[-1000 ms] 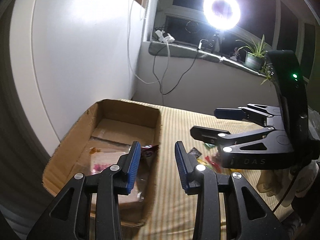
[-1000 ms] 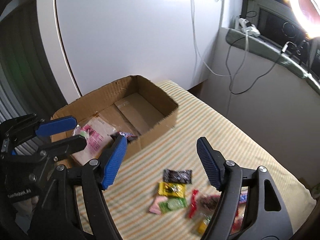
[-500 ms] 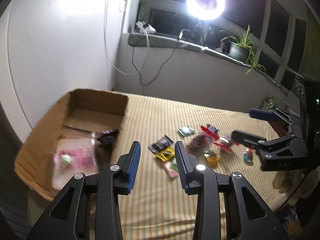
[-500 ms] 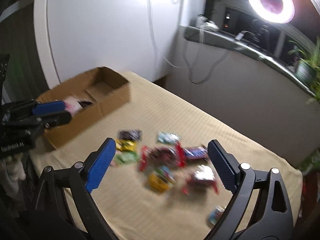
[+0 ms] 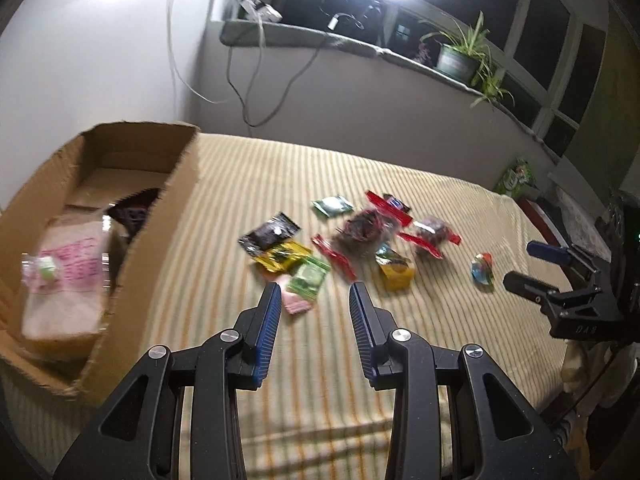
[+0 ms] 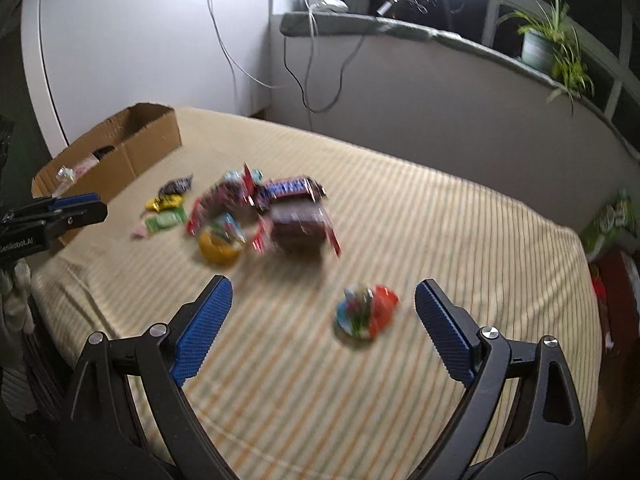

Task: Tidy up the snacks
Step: 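Grasp the round candy egg with the right tool while the left tool grasps a green candy packet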

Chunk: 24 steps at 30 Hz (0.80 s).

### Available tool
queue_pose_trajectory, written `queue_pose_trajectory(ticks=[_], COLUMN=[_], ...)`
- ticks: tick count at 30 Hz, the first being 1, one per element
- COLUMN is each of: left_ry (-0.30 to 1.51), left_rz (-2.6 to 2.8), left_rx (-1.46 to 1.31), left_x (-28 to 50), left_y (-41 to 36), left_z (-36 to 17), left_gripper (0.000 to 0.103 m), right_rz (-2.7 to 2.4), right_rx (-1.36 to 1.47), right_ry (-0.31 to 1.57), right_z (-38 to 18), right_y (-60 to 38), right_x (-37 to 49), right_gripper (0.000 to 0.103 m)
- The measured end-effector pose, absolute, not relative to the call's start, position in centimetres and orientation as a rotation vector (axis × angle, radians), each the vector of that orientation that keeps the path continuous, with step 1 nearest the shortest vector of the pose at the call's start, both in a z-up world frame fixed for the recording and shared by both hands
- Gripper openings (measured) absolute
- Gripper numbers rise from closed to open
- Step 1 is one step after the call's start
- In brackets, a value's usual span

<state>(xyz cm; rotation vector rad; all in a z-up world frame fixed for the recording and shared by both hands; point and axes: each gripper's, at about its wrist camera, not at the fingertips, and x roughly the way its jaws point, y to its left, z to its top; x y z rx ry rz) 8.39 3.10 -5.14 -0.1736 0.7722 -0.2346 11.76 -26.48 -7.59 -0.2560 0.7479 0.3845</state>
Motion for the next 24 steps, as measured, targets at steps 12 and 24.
queue_pose_trajectory(ticks=[12,24], left_ry=[0.857,0.911], left_rz=[-0.285,-0.256], left_rx=[-0.147,-0.036], left_x=[11.4,14.1], left_y=[1.9,1.0], left_z=[-7.0,-8.0], left_gripper=[0.030,0.030], right_rz=[0.350,0.342], right_rx=[-0.182,-0.191], right_ry=[0.864,0.913], right_z=[-10.1,-11.7], right_y=[-28.6,-28.6], right_x=[15.3,17.0], right_gripper=[0.079,0.070])
